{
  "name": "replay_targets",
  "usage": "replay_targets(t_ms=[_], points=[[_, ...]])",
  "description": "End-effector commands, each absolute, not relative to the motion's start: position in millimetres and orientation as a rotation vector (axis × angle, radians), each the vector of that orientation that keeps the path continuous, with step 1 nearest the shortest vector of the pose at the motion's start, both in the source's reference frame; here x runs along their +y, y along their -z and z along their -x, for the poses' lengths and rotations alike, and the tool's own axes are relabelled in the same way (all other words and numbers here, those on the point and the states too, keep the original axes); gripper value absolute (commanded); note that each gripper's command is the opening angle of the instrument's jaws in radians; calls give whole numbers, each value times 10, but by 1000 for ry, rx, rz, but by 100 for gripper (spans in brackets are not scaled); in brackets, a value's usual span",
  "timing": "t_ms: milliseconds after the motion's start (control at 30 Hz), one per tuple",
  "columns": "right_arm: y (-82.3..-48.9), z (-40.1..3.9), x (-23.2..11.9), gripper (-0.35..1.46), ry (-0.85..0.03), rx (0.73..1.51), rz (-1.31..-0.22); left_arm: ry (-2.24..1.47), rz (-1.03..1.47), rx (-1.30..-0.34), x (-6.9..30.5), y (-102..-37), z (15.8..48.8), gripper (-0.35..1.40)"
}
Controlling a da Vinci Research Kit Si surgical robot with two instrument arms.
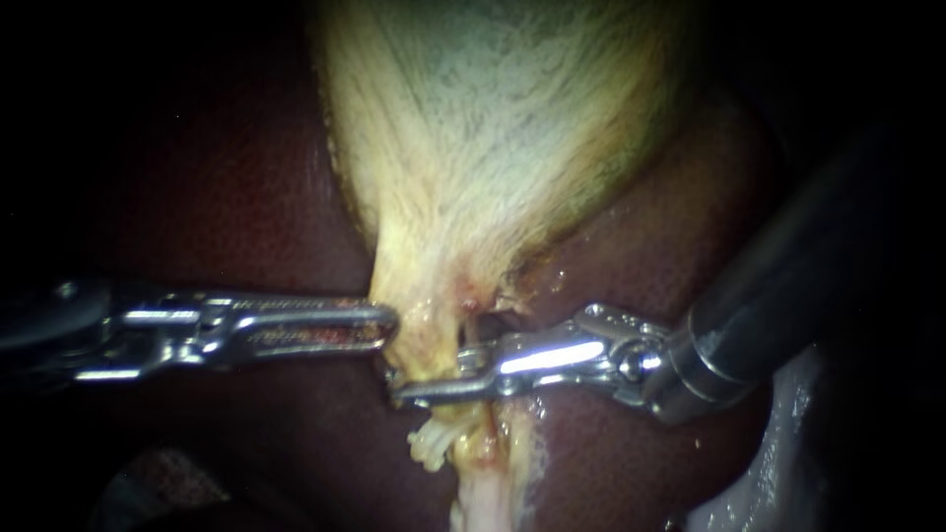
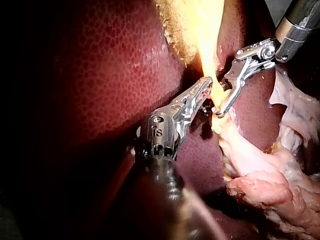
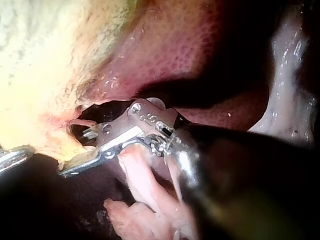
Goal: Going back third clip left tube
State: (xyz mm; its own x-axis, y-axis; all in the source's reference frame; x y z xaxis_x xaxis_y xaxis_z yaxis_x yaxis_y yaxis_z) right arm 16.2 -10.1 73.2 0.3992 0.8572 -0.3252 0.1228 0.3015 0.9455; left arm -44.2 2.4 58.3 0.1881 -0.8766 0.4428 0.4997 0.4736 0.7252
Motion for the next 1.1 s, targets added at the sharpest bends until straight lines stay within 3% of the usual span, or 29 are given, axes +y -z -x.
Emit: replay_targets(t_ms=[33, 267, 633, 1100], points=[[-731, -163, -102, 49, -618, 1081, -1164, 1020, -475, -955, 24, -583, 441, -35], [-729, -166, -103, 59, -528, 1141, -1089, 1022, -472, -955, 24, -583, 441, -35], [-723, -163, -108, 60, -434, 1196, -1014, 1021, -472, -955, 25, -585, 440, -35], [-731, -145, -103, 60, -432, 1210, -980, 1021, -473, -955, 25, -585, 439, -35]])
